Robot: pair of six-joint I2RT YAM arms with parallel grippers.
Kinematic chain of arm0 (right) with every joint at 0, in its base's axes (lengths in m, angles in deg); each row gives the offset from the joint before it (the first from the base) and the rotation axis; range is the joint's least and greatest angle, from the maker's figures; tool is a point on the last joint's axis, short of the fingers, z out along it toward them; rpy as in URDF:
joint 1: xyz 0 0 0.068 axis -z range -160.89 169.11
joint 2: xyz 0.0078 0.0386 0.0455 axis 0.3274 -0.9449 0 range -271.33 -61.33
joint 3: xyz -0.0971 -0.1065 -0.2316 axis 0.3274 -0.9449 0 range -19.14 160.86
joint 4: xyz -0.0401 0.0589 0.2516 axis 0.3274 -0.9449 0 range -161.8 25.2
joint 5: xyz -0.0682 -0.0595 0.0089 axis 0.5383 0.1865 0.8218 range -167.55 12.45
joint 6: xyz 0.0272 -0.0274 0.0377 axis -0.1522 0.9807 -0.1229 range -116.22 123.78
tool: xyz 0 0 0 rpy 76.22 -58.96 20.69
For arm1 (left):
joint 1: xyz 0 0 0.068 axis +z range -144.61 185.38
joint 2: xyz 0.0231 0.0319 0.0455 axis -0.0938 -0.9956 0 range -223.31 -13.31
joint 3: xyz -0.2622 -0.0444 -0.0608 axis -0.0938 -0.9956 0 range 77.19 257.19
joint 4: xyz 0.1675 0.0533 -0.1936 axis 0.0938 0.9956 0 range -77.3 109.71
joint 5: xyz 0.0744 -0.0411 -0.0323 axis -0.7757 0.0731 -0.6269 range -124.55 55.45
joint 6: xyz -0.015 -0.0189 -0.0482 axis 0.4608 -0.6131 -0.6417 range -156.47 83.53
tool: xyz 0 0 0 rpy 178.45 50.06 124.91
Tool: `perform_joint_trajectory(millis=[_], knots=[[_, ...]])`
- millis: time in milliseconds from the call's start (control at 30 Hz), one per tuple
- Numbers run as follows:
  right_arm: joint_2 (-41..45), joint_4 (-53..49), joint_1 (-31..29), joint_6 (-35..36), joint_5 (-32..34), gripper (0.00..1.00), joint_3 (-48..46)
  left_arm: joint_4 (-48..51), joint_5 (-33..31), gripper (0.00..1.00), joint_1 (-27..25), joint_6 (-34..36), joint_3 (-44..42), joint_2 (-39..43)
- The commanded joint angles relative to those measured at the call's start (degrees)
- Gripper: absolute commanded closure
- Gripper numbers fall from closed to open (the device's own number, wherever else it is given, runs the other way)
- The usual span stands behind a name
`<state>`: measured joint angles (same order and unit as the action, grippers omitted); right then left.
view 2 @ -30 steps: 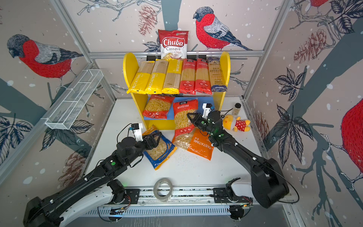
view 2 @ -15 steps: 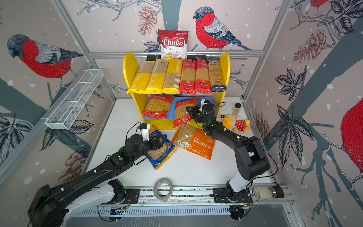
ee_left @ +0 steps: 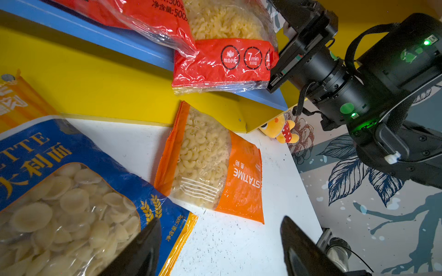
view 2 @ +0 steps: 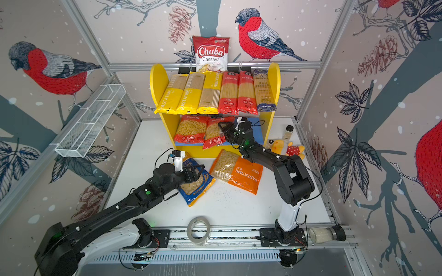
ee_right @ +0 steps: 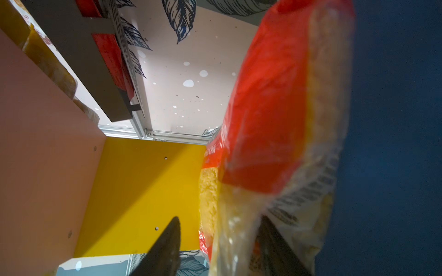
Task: Place and organize the pasta boxes and bags onto the shelf
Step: 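Push the red bag onto the lower shelf beside the other with the right gripper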
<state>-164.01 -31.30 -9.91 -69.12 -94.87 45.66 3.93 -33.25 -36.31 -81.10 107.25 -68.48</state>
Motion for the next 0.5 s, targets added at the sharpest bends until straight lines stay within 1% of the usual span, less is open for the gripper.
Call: perform_joint_trajectory(millis=[0,100,200,267,367,467], knots=[[3.09,-3.53,-0.34,3.82,-1.26,0.39,-1.71,-3.86,0.02,0.23,0.03,0.25,-0.27,-0.17],[6.92,-7.7,0.13,6.99,-0.2,0.32,-4.4,-5.62,0.12,0.21,0.12,1.47,0.05,-1.59],[9.51,-9.63,1.33,10.33,-1.84,0.29,-7.22,-6.54,-0.42,0.16,0.25,3.4,1.7,-3.76],[10.83,-12.15,2.14,12.66,-3.06,0.29,-8.5,-7.02,-0.16,0.15,0.36,5.11,3.37,-5.57],[12.78,-13.02,2.04,15.71,-4.76,0.3,-10.02,-8.42,0.39,0.14,0.69,6.72,5.13,-8.48],[12.6,-14.58,1.63,18.38,-6.2,0.33,-9.13,-10.15,1.78,0.15,1.32,7.38,6.59,-11.72]])
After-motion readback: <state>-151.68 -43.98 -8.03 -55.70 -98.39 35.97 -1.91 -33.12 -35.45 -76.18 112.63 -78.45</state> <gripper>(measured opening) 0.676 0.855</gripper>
